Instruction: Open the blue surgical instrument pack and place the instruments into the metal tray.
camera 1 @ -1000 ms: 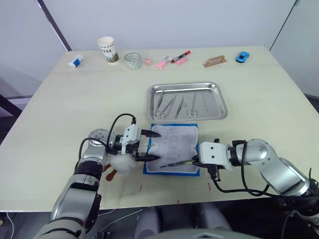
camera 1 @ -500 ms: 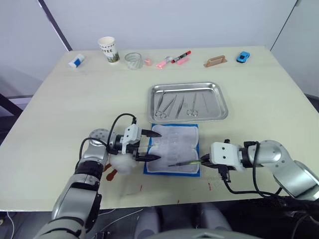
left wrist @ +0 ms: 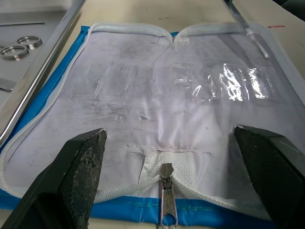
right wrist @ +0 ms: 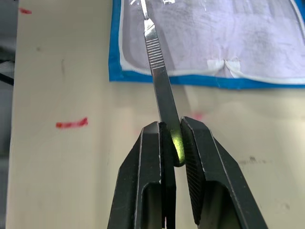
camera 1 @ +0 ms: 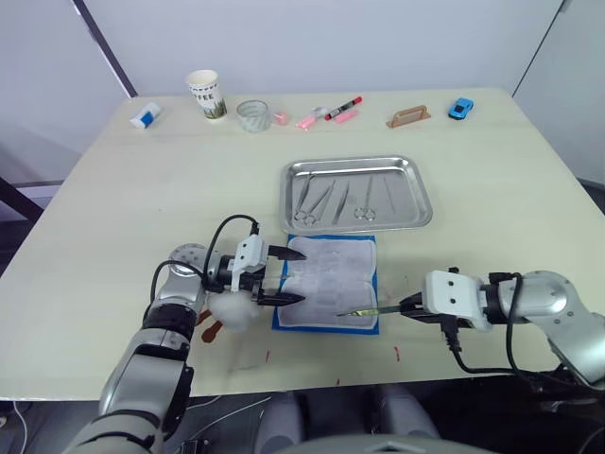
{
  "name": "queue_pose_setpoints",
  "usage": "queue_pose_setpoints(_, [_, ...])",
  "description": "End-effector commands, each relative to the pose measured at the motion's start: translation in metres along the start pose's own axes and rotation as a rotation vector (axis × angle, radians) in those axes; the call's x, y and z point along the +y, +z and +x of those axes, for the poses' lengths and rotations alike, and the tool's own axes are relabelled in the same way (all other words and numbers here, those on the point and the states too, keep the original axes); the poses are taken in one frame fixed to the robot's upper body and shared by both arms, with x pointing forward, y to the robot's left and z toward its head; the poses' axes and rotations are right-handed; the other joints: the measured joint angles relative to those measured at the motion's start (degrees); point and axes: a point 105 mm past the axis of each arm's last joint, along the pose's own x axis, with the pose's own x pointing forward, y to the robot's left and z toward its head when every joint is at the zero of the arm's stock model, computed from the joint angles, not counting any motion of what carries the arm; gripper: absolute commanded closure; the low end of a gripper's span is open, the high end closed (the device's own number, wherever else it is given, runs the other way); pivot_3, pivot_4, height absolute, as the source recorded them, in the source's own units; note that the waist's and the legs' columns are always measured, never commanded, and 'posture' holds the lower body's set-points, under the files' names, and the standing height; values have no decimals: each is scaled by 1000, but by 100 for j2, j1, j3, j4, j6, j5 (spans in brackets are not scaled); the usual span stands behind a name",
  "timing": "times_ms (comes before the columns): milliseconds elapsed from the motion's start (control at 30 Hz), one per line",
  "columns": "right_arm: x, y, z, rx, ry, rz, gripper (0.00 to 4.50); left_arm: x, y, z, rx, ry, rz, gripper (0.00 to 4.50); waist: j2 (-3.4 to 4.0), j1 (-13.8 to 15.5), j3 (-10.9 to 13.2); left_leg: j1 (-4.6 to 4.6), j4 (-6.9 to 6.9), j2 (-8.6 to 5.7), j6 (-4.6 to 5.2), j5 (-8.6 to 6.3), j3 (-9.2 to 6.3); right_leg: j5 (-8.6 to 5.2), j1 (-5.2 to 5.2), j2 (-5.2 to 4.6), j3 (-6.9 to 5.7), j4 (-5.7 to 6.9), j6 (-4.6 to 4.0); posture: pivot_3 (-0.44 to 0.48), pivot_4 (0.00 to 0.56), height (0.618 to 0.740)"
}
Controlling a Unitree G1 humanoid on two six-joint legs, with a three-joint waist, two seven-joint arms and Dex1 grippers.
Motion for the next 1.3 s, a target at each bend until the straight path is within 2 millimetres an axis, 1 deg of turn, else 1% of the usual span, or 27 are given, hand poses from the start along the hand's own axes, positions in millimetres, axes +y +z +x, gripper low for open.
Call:
queue_pose_setpoints(33, [-4, 5, -11, -16, -28, -36, 4450, -22, -27, 1, 86, -84, -94, 0, 0, -1, 0, 0, 0, 0, 0, 0, 0, 0, 0, 0, 0, 0, 0, 0, 150, 740])
queue_pose_setpoints(100, [-4, 3, -13, -10, -34, -36, 4450, -22, -27, 1, 87, -83, -95, 0, 0, -1, 0, 0, 0, 0, 0, 0, 0, 0, 0, 0, 0, 0, 0, 0, 150, 740])
queue_pose_setpoints(267, [-13, 0, -24, -18, -89, 5, 4450, -22, -27, 2, 84, -84, -93, 0, 0, -2, 0, 1, 1, 0, 0, 0, 1, 0, 1, 0, 1, 0, 1, 0, 150, 740])
queue_pose_setpoints(367, [-25, 6, -27, -85, -153, 86, 4450, -22, -27, 2, 83, -83, -93, 0, 0, -3, 0, 1, 1, 0, 0, 0, -1, 0, 2, 1, 1, 0, 0, 0, 150, 740])
queue_pose_setpoints(467, [-39, 12, -25, -148, -232, 184, 4450, -22, -27, 2, 81, -80, -92, 0, 0, -8, 0, 2, 2, -1, 0, 0, -5, 1, 2, 3, 2, 3, 0, 0, 150, 740])
queue_pose_setpoints(600, [-55, 13, -21, -203, -318, 310, 4450, -22, -26, 2, 78, -77, -91, 0, 0, -2, 0, 0, 2, -2, 0, 0, -6, 1, 3, 2, 1, 1, 0, 0, 150, 740])
queue_pose_setpoints(700, [-77, 8, -19, -239, -423, 440, 4450, -22, -26, 1, 77, -73, -91, 0, 1, -11, 0, 1, 2, -2, 0, 0, -5, 1, 3, 2, 2, 2, 0, 0, 150, 740])
queue_pose_setpoints(833, [-108, 4, -17, -259, -564, 566, 4450, -22, -26, 1, 75, -65, -90, 0, 5, -16, 0, 1, 2, -2, 0, 0, -5, 1, 2, 2, 3, 5, 0, 0, 150, 740])
queue_pose_setpoints(867, [-119, 4, -16, -267, -607, 603, 4450, -21, -26, 2, 72, -61, -90, 0, 6, -14, 1, 0, 2, -2, 0, 0, -4, 1, 2, 2, 3, 4, -1, 0, 150, 740])
queue_pose_setpoints(1000, [-149, -3, -10, -244, -739, 734, 4450, -21, -25, 4, 64, -54, -87, 0, 23, -25, 3, 0, 1, -4, 0, 0, -1, 2, -1, 3, 12, 6, 0, 0, 150, 740])
queue_pose_setpoints(1167, [-173, -11, 0, -199, -846, 850, 4450, -21, -25, 5, 61, -47, -84, 0, 28, -19, 0, -7, 0, -4, 0, 0, -5, 1, -4, 0, 6, 2, 0, 0, 150, 740])
queue_pose_setpoints(1300, [-182, -13, 11, -173, -893, 905, 4450, -20, -24, 6, 59, -40, -82, 0, 32, -20, -1, -9, -1, -4, 0, 0, -5, 1, -6, -1, 5, 1, 0, 0, 150, 740])
